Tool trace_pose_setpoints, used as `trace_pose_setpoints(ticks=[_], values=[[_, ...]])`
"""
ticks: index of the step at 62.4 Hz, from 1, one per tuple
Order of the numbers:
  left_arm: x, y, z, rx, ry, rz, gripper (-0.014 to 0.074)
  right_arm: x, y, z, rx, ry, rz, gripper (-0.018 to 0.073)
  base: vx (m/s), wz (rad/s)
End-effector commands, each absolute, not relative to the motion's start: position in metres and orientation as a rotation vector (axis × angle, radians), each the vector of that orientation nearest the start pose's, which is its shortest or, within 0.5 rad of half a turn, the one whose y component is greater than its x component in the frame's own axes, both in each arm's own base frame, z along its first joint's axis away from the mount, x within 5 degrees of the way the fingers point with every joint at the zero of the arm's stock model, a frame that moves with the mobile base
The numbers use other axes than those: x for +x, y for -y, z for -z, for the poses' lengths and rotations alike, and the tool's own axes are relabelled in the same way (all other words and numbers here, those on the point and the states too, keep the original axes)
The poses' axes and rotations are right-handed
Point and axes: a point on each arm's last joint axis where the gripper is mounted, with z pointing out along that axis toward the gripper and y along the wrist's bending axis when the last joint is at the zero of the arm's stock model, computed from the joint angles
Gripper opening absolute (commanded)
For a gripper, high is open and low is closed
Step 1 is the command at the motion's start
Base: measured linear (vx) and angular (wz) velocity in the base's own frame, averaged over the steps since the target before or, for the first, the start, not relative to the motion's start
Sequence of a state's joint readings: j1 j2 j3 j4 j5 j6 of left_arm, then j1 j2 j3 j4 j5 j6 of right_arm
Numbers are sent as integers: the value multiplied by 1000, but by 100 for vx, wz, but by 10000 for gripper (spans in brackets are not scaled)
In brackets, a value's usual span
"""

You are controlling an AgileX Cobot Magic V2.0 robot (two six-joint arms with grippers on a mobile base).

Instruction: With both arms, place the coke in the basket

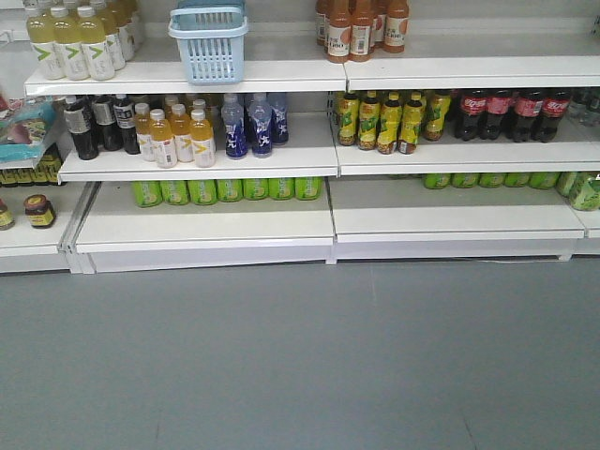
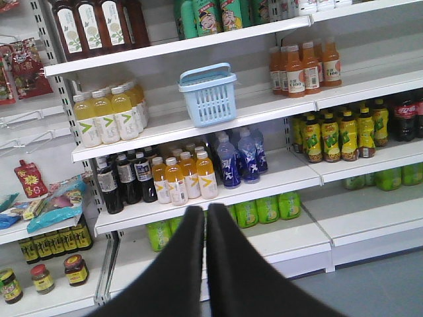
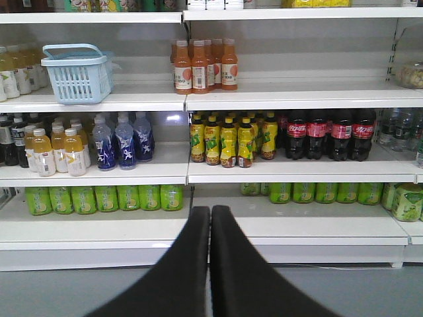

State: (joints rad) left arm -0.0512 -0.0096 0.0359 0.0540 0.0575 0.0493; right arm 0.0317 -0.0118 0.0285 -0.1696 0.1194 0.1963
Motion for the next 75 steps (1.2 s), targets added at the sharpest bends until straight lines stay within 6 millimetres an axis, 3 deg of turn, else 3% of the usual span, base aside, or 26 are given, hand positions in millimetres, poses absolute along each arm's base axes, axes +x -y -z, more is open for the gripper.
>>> trace_pose_setpoints(ticks=[1,75], values=[[56,3,-202,106,-1483,-32,-6,57,-1,-194,5,-1553,-31,-10,0,0],[56,3,-202,106,-1483,-32,-6,57,-1,-194,5,-1553,-31,-10,0,0]])
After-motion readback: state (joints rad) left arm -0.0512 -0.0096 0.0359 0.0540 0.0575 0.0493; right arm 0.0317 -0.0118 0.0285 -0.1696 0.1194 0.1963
